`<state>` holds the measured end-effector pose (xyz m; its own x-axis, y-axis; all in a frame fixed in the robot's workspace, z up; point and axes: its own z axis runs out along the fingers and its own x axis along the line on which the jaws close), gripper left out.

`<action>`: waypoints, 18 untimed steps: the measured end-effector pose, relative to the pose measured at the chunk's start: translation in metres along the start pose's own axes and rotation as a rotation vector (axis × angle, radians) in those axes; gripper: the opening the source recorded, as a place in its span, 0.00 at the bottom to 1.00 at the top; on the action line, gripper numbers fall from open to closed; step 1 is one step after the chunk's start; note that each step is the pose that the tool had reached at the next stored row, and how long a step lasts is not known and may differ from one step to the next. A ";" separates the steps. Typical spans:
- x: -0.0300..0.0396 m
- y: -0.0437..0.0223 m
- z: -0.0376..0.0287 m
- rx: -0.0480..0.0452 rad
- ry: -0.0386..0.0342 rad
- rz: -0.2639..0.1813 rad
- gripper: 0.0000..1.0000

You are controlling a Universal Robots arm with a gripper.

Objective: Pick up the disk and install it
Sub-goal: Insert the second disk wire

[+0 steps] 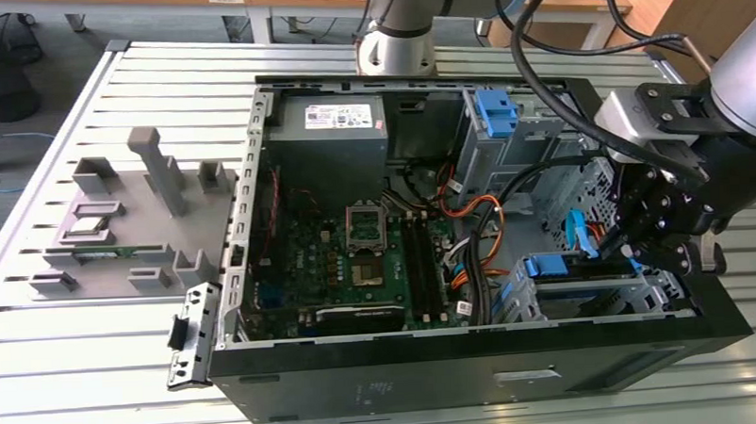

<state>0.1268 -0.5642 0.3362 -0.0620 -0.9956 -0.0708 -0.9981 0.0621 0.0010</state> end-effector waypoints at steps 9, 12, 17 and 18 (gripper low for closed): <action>0.0000 -0.0009 0.0001 -0.0089 0.0006 0.001 0.18; -0.0001 -0.0016 0.0001 -0.0090 0.0002 0.000 0.18; -0.0001 -0.0024 0.0005 -0.0089 0.0005 0.001 0.18; -0.0001 -0.0024 0.0007 -0.0089 0.0004 0.001 0.18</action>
<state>0.1293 -0.5642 0.3355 -0.0625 -0.9956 -0.0705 -0.9980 0.0620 0.0099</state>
